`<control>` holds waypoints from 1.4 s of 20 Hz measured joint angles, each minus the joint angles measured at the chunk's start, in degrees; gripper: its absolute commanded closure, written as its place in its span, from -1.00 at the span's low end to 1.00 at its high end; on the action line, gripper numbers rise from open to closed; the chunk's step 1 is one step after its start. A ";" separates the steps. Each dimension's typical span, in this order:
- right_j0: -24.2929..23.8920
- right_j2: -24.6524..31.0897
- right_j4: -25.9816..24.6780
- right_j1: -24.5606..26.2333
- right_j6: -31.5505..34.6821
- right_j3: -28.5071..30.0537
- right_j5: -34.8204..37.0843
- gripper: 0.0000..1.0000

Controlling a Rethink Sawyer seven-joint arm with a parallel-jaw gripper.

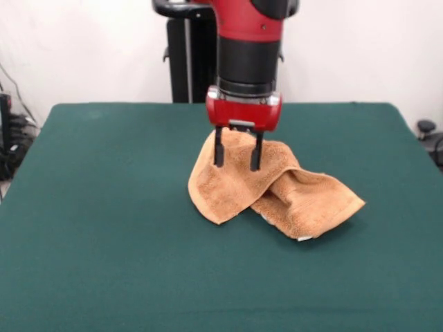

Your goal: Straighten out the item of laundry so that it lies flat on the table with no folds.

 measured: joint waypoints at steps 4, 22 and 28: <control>1.24 0.06 -0.01 2.40 0.00 0.02 -2.10 -1.00; -1.27 0.60 0.06 9.86 0.00 -0.22 -14.68 -1.00; -1.24 0.59 -0.06 10.90 0.00 -0.91 -15.95 -1.00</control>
